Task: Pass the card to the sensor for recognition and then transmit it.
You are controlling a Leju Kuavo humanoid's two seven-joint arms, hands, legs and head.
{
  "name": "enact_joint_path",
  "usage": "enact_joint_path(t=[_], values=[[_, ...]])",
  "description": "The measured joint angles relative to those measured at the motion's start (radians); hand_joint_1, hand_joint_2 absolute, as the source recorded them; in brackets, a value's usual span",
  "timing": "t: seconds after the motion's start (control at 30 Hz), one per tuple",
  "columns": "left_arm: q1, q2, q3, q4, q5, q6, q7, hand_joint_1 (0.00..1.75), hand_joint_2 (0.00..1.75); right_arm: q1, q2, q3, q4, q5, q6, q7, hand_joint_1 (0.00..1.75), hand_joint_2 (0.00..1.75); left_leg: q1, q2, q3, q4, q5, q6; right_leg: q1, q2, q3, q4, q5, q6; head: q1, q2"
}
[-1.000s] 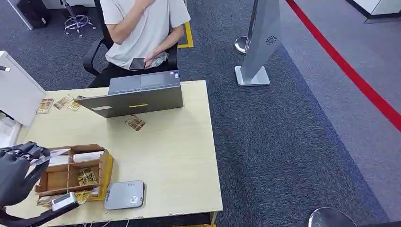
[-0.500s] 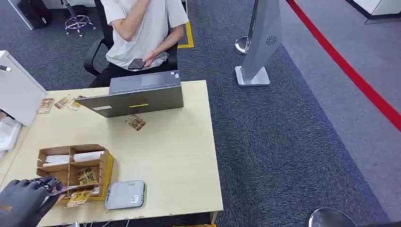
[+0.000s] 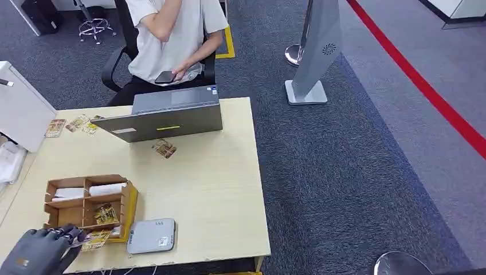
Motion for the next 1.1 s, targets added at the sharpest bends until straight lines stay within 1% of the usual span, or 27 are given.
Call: enact_joint_path(t=[0.03,0.07,0.27,0.43,0.77,1.1], values=[[0.007,-0.012,-0.041,0.031,-0.023,0.048,0.012,1.75,1.75,0.0,0.0,0.0,0.0,0.0,-0.001,-0.002,0.0,1.75,0.0,0.0,0.0,0.0,0.0,0.0,0.0,0.0,0.0,0.0,0.0,0.0,0.0,0.0],[0.005,-0.021,-0.07,0.048,-0.035,0.065,0.014,1.75,1.75,0.0,0.0,0.0,0.0,0.0,-0.002,-0.005,0.0,1.75,0.0,0.0,0.0,0.0,0.0,0.0,0.0,0.0,0.0,0.0,0.0,0.0,0.0,0.0],[-0.011,-0.047,-0.129,0.078,-0.055,0.071,0.021,1.75,1.75,0.0,0.0,0.0,0.004,0.0,-0.008,-0.007,0.0,1.75,0.0,0.0,0.0,0.0,0.0,0.0,0.0,0.0,0.0,0.0,0.0,0.0,0.0,0.0],[-0.021,-0.06,-0.155,0.094,-0.061,0.075,0.022,1.75,1.75,0.0,0.0,0.001,0.008,0.0,-0.01,-0.008,0.0,1.75,0.0,0.0,0.0,0.0,0.0,0.0,0.0,0.0,0.0,0.0,0.0,0.0,0.0,0.0],[-0.084,-0.115,-0.248,0.162,-0.111,0.106,0.046,1.75,1.75,0.001,0.0,0.002,0.018,0.0,-0.015,-0.021,0.0,1.75,0.0,0.0,0.0,0.0,0.0,0.0,0.0,0.0,0.0,0.0,0.0,0.0,0.0,0.0],[-0.099,-0.132,-0.278,0.222,-0.125,0.142,0.066,1.75,1.75,0.004,0.0,0.002,0.018,0.0,-0.011,-0.03,0.0,1.75,0.0,0.0,0.0,0.0,0.0,0.0,0.0,0.0,0.0,0.0,0.0,0.0,0.0,0.0]])
